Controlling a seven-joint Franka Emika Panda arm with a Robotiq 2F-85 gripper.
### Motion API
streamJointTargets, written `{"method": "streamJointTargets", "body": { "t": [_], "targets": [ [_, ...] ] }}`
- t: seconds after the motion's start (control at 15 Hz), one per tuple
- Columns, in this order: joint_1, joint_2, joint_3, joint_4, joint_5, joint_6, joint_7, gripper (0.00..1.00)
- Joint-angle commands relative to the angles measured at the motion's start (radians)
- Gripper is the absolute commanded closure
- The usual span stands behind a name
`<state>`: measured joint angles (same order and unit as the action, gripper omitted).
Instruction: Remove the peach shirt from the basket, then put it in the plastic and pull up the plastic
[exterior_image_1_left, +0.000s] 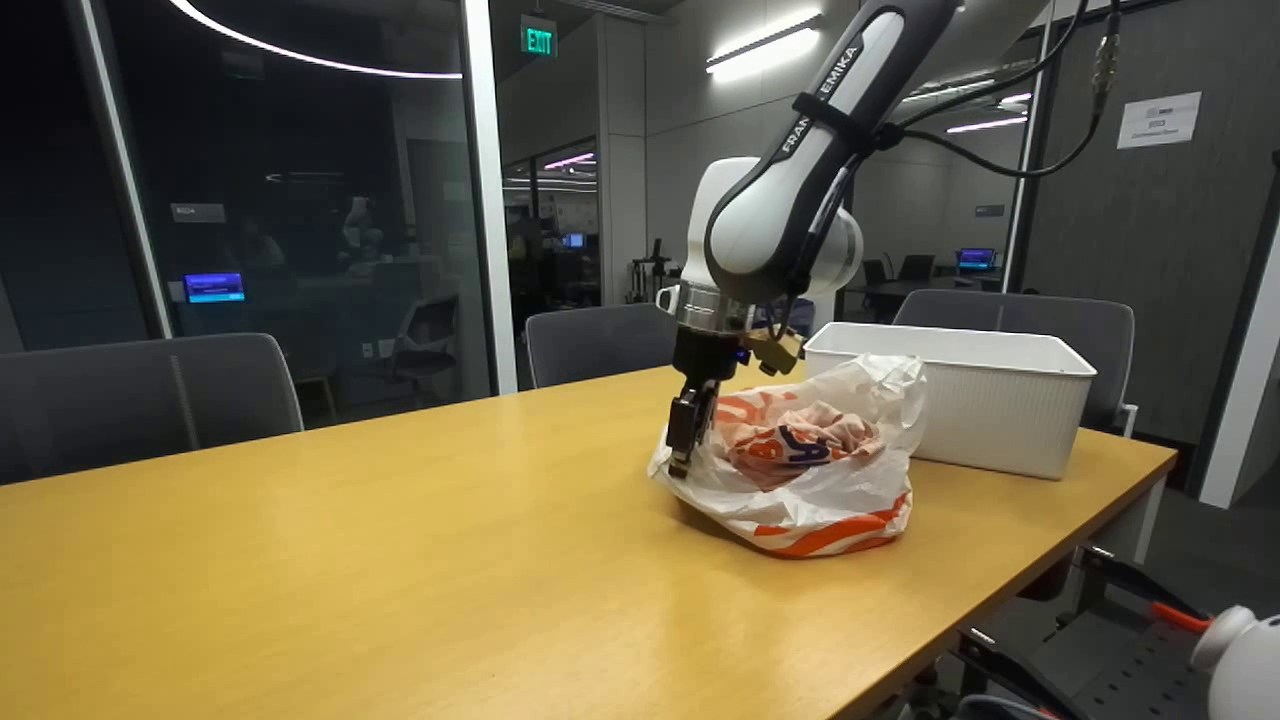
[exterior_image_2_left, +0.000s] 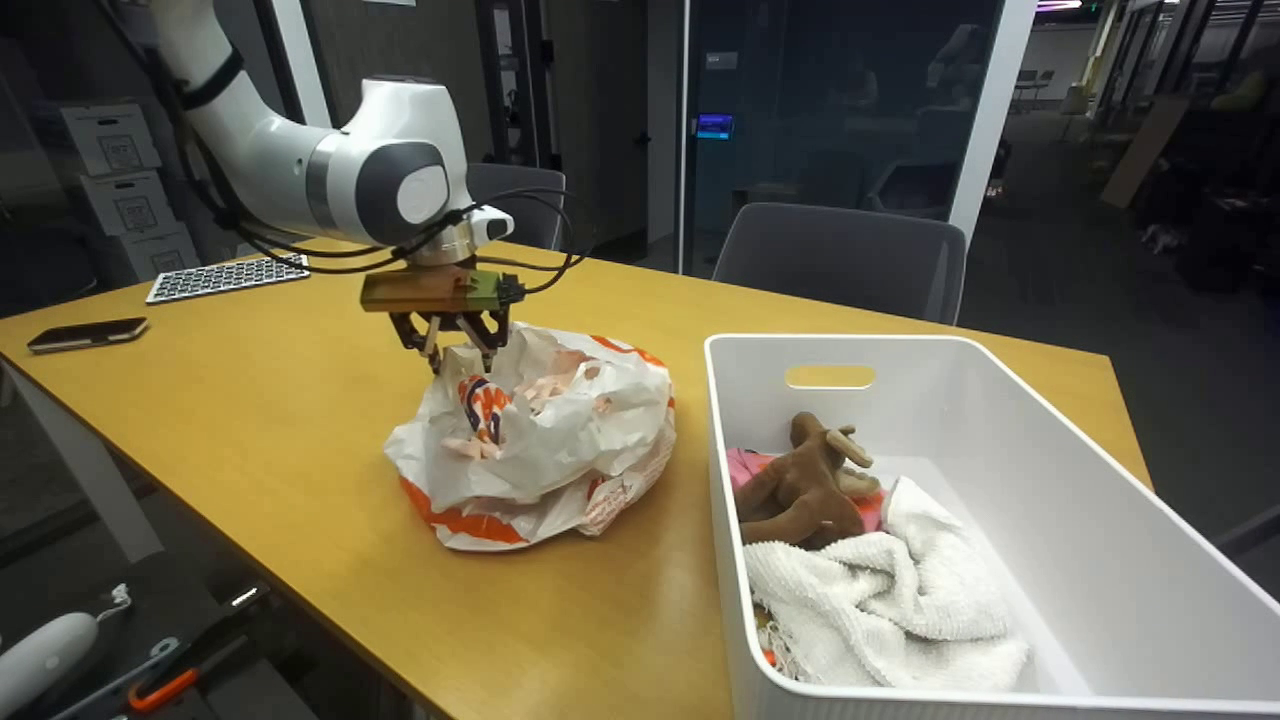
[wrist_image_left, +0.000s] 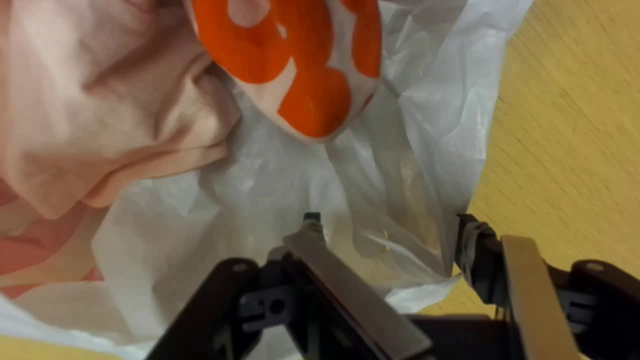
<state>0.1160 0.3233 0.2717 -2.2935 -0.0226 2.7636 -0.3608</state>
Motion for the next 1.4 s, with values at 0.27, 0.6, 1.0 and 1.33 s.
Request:
{"method": "streamJointTargets", "body": {
  "t": [0.27,0.6,1.0,1.33],
  "targets": [
    [-0.062,-0.007,0.054,-0.002,0.066,0.03,-0.076,1.0],
    [-0.045,-0.083,0.019,0.013,0.008,-0.033,-0.051,1.0],
    [-0.036,-0.236,0.005,0.058,0.024,-0.168,-0.087,1.0],
    [-0.018,-0.293,-0.028,0.086,0.048,-0.302,-0.14,1.0]
  ]
}}
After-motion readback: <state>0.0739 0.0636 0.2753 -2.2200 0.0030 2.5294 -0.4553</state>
